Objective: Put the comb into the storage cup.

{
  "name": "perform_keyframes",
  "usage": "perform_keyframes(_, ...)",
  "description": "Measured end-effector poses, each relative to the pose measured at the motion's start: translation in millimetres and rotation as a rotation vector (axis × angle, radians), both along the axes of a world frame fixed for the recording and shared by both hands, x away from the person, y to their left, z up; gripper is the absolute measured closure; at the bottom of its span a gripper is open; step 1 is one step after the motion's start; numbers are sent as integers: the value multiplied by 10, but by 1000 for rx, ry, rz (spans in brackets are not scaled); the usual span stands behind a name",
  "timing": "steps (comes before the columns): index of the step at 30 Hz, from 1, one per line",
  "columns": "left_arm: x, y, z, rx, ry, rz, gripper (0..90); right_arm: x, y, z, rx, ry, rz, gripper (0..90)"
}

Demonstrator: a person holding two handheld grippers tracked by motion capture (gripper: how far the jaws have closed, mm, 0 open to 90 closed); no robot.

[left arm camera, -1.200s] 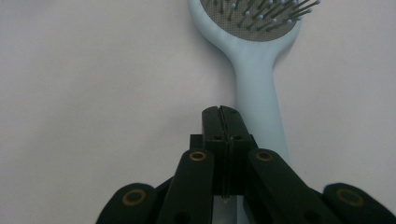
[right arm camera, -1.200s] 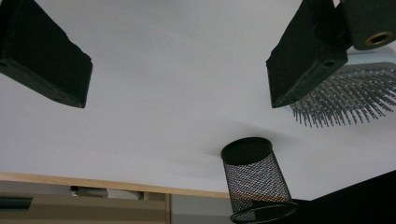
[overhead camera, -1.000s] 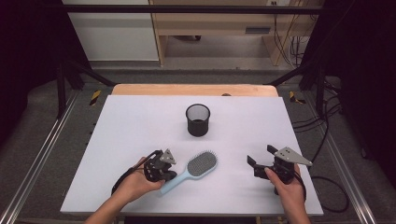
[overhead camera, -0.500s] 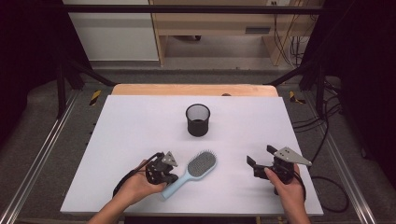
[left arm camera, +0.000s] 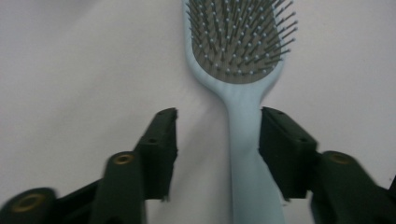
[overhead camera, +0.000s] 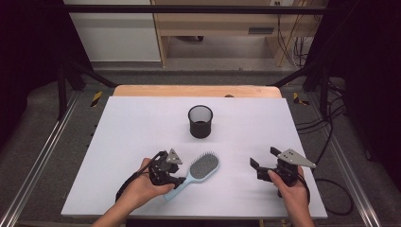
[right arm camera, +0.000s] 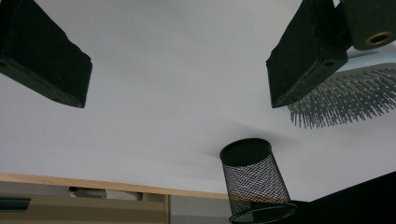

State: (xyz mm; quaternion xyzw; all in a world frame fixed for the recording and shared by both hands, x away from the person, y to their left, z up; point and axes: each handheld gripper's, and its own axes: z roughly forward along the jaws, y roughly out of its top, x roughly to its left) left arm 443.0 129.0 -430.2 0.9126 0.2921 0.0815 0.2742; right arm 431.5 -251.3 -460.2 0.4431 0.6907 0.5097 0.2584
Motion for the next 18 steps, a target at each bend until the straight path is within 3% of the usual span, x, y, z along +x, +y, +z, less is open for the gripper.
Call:
perform_keyframes(2,3,-15,5,0,1,12,428,0,-1,0,0,0,0,68)
perform_keyframes(3,10,-27,5,2,2,24,319,1,-2,0,1,-2,-2,68)
perform_keyframes(7,28,-62,-14,0,13,46,196,1,-3,-1,2,0,-1,68)
perform_keyframes(8,39,-79,-31,-3,20,61,104,1,-2,-1,2,0,0,68)
perform_keyframes(9,39,-79,-31,-3,20,61,79,1,-2,0,2,1,2,68)
perform_keyframes(12,49,-121,-60,6,41,46,76,1,0,-1,-1,2,3,68)
perform_keyframes(18,43,-200,-112,27,41,23,74,0,2,-2,-2,2,4,67)
